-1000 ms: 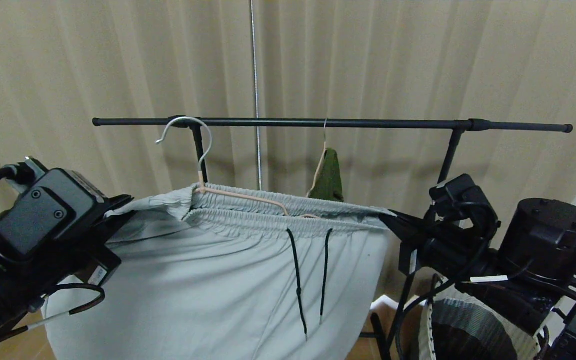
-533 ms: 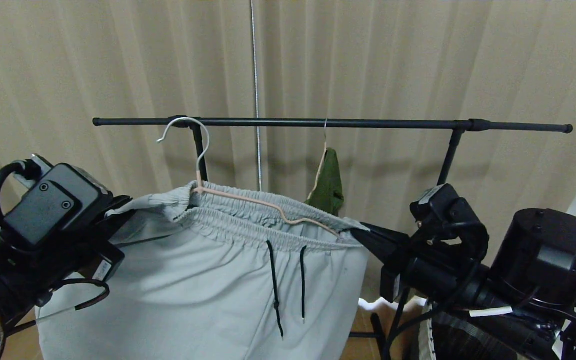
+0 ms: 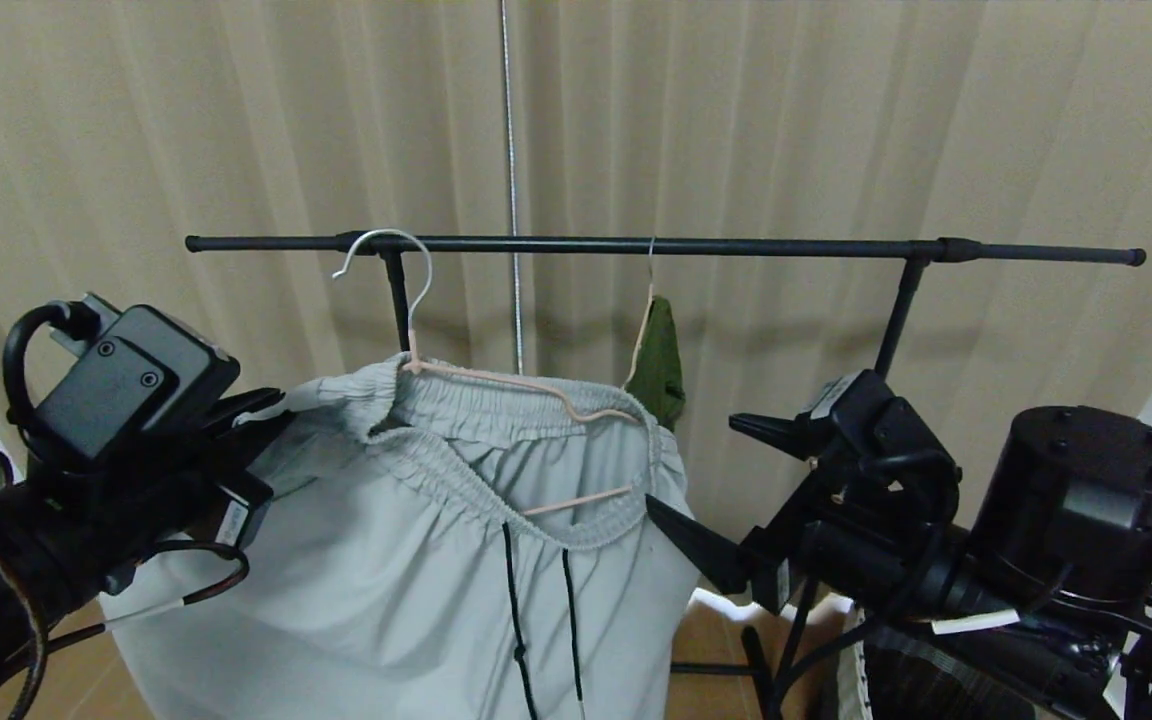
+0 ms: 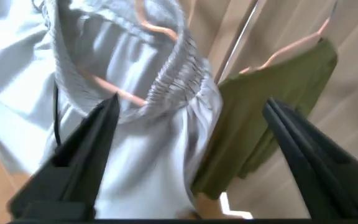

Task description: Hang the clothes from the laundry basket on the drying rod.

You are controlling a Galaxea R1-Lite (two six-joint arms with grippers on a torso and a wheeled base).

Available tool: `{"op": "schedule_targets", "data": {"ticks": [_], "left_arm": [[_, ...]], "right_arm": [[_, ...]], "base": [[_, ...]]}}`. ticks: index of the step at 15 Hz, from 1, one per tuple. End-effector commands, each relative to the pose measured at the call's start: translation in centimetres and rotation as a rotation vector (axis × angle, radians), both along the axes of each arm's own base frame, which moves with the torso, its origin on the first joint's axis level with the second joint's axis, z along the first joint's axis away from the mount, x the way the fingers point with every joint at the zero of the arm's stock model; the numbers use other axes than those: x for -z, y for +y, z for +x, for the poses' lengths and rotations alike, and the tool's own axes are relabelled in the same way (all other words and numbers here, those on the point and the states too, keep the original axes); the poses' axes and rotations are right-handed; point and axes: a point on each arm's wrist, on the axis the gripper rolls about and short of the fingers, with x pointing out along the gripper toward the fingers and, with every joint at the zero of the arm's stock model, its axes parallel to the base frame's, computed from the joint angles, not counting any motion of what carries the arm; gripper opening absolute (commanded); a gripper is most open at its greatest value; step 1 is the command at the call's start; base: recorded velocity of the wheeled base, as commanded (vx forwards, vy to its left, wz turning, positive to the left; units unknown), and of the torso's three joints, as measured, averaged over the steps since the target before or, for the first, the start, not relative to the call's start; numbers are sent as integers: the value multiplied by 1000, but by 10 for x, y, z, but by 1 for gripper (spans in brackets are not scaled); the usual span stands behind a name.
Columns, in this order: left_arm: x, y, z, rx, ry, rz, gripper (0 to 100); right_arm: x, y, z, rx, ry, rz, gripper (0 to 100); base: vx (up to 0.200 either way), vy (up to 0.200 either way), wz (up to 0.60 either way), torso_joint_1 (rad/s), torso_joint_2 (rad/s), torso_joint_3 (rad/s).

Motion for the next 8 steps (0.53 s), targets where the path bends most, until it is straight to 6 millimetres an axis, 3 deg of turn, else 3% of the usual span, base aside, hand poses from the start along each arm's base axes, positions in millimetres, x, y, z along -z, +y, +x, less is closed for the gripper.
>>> {"op": "schedule_targets", "data": {"ticks": [1,2,5,8], "left_arm": [[2,-10,5,27,22,-20,0],[2,-10,5,28,22,-20,0],[1,-20,1,80,1,-50,0],[6,-25,-4,114,-2,-52,0]], "right_arm": [[-19,5,6,-2,-45,-1,100],[-20,6,6,-4,-46,-2,100],[-55,23,25,-8,-102,-63,100],[-63,32,38,-2,-111,-106,100]], "base": [[0,0,0,0,0,0],[0,0,0,0,0,0],[0,0,0,0,0,0],[0,0,0,0,0,0]]}}
